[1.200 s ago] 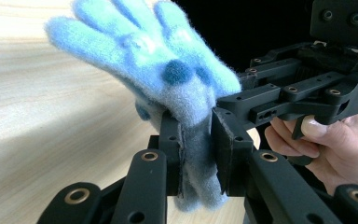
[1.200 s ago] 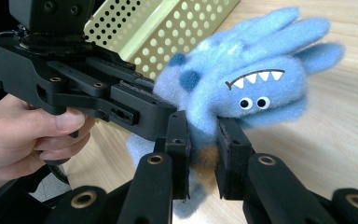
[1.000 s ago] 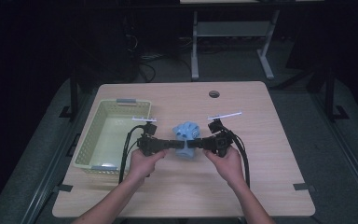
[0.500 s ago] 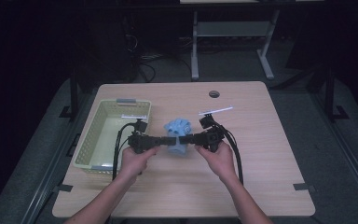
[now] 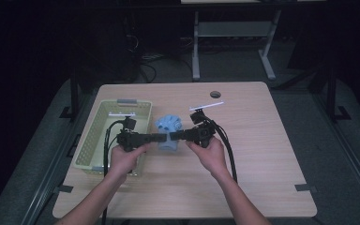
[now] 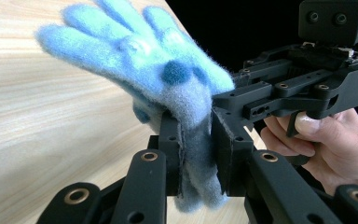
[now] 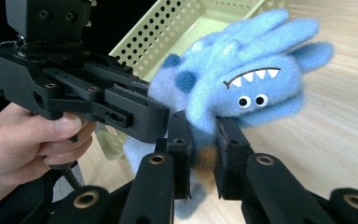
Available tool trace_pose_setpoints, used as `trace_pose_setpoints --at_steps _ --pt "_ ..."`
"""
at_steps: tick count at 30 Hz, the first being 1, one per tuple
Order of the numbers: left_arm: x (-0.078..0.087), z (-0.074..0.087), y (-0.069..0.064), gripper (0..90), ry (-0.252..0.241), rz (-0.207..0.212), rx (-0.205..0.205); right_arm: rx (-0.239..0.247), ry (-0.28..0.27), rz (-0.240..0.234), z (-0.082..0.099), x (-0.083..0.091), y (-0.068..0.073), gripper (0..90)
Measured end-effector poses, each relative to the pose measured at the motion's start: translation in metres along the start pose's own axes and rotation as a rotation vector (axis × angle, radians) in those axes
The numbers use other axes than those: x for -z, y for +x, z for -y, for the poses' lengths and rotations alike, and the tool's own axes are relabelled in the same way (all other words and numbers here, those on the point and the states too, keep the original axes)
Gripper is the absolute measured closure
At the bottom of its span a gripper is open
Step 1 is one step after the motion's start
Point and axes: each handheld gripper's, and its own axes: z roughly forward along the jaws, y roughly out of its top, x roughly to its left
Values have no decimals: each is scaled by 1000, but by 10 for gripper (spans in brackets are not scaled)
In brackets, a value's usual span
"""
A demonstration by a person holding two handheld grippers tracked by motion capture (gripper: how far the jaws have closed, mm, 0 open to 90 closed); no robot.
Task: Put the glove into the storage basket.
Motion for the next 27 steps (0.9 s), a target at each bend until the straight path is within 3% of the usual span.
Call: trace_pose_setpoints --at_steps 4,10,27 --pt "7 -1 3 743 -8 -5 -9 23 2 -5 -5 -5 4 784" --pt "18 -3 8 744 -19 -13 0 13 4 -16 -11 -14 9 784" --pt "53 -5 18 744 -60 -36 3 44 12 -60 -30 -40 27 784"
